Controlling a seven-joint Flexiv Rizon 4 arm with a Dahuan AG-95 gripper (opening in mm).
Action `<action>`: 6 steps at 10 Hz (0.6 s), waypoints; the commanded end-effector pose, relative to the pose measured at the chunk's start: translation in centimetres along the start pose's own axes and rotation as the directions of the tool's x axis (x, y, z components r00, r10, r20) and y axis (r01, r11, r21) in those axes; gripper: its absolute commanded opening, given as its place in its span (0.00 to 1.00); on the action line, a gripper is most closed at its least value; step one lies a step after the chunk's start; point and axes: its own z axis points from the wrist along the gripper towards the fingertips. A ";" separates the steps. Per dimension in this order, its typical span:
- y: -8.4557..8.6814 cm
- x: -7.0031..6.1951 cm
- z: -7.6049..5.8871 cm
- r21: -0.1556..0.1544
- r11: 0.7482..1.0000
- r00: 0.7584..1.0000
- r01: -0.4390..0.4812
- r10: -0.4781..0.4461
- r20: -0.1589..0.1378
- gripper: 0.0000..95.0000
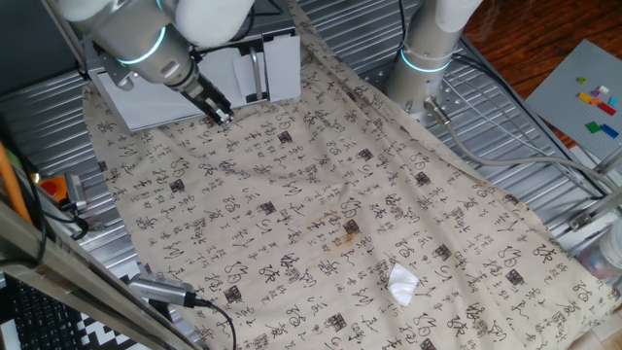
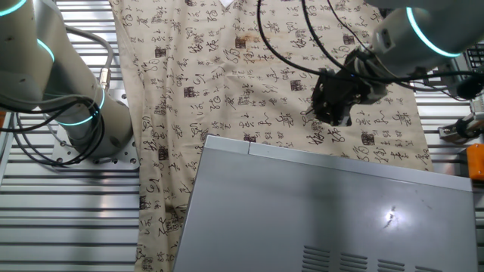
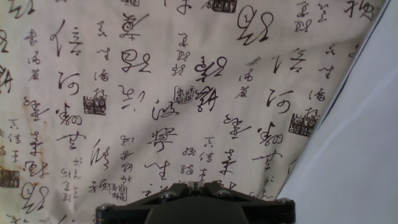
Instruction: Open the microwave door
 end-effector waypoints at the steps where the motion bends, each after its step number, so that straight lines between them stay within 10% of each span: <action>1: 0.0 0.1 0.1 0.003 1.000 1.000 0.002 -0.002 0.007 0.00; 6: -0.2 0.2 0.1 0.009 1.000 1.000 0.000 0.000 -0.013 0.00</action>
